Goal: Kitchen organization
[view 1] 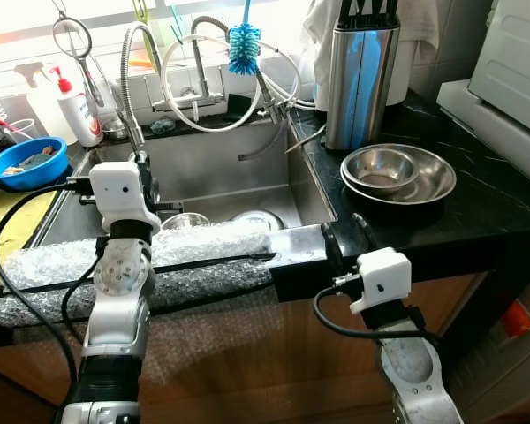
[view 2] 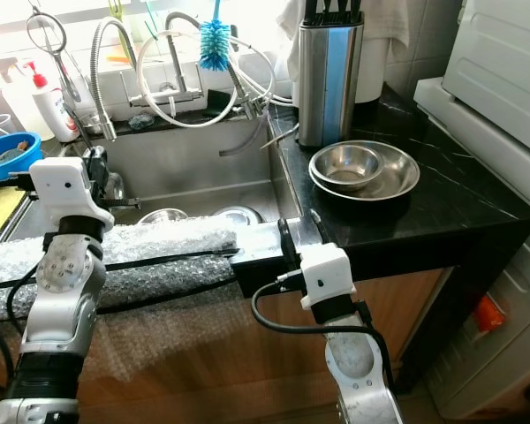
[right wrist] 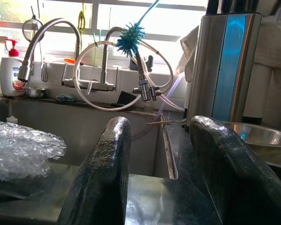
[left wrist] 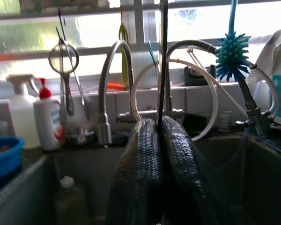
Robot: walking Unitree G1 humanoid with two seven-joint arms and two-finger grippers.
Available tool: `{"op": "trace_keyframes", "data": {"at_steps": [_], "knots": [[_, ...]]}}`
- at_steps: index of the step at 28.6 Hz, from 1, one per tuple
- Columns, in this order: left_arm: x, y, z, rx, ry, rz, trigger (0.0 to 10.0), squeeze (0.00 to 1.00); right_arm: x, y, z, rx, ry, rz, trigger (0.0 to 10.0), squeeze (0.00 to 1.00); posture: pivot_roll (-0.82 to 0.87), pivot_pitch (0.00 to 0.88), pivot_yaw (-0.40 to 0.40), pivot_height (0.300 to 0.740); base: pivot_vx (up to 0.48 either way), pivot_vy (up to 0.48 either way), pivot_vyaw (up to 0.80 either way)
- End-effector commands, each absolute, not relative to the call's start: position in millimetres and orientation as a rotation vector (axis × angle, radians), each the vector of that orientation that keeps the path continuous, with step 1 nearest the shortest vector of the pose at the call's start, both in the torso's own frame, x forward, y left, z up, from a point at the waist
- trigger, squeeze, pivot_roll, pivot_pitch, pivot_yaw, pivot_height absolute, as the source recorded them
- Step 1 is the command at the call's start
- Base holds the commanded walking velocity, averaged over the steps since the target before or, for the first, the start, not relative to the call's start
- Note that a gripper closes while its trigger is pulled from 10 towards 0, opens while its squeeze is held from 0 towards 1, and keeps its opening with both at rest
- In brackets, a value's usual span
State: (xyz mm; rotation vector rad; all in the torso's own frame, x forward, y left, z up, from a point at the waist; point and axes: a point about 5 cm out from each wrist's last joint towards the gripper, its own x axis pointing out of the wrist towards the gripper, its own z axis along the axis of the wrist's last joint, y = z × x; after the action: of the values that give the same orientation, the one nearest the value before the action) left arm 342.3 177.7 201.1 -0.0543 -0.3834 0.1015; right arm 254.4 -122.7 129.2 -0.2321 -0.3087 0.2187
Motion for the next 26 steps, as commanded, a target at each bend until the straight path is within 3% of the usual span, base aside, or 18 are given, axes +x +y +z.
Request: {"op": "trace_keyframes", "data": {"at_steps": [1, 10, 22, 23, 26], "knots": [[351, 177, 196, -0.108, -0.361, 0.098, 10.0, 0.00, 253, -119, 126, -0.237, -0.305, 0.223, 10.0, 0.00, -0.13, 0.000, 0.152, 0.740, 0.000, 0.000, 0.00], [388, 156, 179, -0.193, -0.168, 0.043, 10.0, 0.00, 249, -120, 127, -0.255, -0.324, 0.216, 10.0, 0.00, -0.17, 0.000, 0.166, 0.740, 0.000, 0.000, 0.00], [396, 153, 169, -0.172, -0.085, 0.034, 10.0, 0.00, 247, -120, 127, -0.260, -0.325, 0.210, 10.0, 0.00, -0.17, 0.000, 0.169, 0.740, 0.000, 0.000, 0.00], [396, 156, 166, -0.168, -0.072, 0.040, 10.0, 1.00, 247, -120, 127, -0.262, -0.323, 0.214, 10.0, 0.00, -0.17, 0.000, 0.165, 0.740, 0.000, 0.000, 0.00], [396, 158, 164, -0.164, -0.067, 0.048, 10.0, 1.00, 247, -119, 126, -0.262, -0.321, 0.219, 10.0, 0.00, -0.17, 0.000, 0.164, 0.740, 0.000, 0.000, 0.00]]}}
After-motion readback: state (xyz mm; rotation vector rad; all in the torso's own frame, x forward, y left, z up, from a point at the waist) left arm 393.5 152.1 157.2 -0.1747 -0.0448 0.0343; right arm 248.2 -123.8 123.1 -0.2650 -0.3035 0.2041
